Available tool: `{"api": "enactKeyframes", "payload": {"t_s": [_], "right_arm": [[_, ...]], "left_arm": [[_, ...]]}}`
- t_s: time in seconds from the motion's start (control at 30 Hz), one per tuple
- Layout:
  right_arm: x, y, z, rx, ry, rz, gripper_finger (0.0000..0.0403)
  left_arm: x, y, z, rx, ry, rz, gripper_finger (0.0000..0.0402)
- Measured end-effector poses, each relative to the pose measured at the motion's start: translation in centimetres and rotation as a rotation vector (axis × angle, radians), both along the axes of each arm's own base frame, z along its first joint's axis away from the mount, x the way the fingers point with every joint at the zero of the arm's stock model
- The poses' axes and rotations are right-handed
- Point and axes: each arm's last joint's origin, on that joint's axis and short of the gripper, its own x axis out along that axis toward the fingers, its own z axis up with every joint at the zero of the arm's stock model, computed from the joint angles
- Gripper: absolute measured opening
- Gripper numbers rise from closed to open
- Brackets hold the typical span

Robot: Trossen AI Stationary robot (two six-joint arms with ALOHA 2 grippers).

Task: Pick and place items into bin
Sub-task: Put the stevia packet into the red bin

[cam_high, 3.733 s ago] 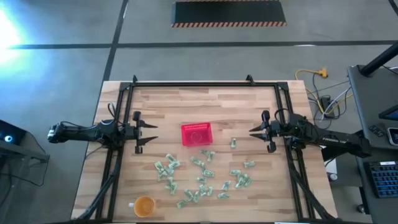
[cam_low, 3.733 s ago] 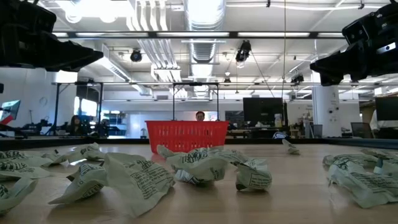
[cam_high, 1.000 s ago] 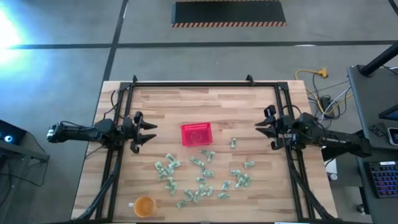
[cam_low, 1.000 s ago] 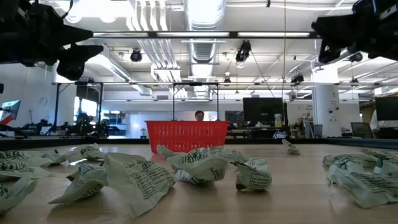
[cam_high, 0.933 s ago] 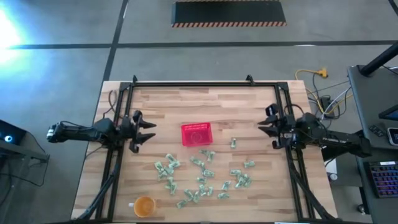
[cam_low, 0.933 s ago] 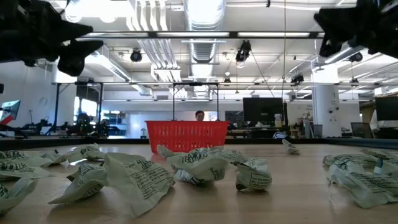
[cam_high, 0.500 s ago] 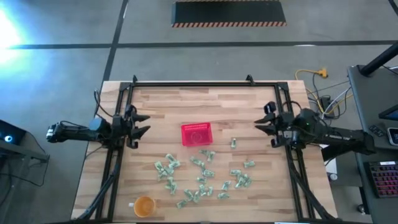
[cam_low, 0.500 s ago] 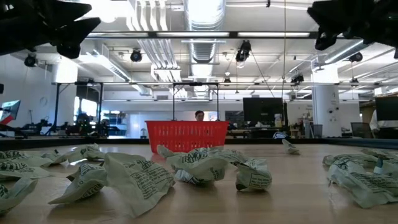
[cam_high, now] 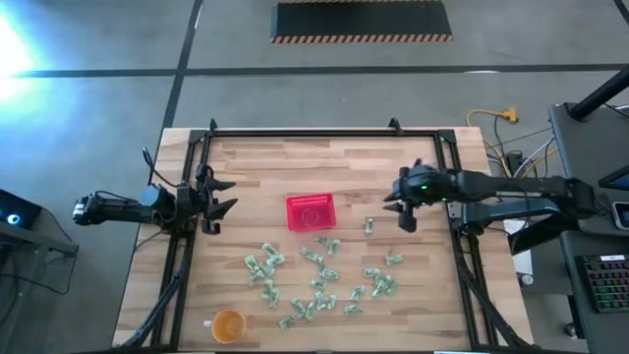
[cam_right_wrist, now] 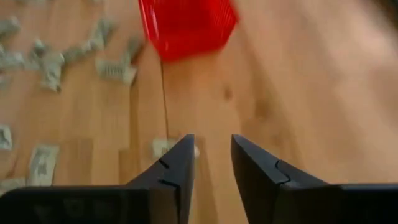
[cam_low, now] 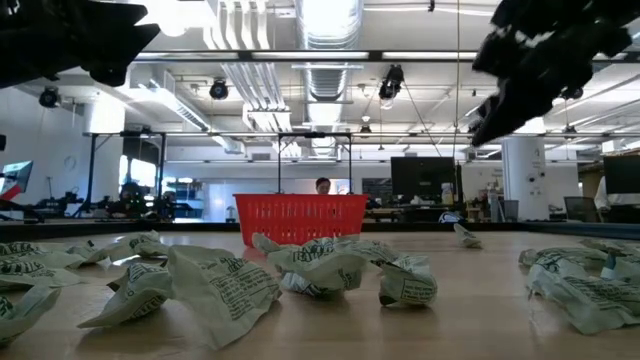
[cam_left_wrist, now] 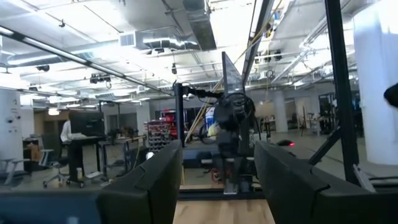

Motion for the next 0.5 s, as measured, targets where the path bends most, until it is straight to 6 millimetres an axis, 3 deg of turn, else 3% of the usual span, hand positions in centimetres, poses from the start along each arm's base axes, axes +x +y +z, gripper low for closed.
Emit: {"api": "enactKeyframes", "payload": {"t_s": [0.17,0.3,0.5], "right_arm": [[1.8,-0.3,-3.1,0.057,0.127,-0.036,0.0143],[3.0,-0.3,-5.1,0.067,0.132,-0.032,0.0161],[4.3,0.3,-6.7,0.064,0.125,0.001,0.0169]], "left_arm": [[0.2,0.0,-0.2,0.001,0.024,0.004,0.0185],[0.5,0.0,-0.4,0.002,0.049,0.005,0.0185],[0.8,0.0,-0.7,0.002,0.084,0.013,0.0185]]}}
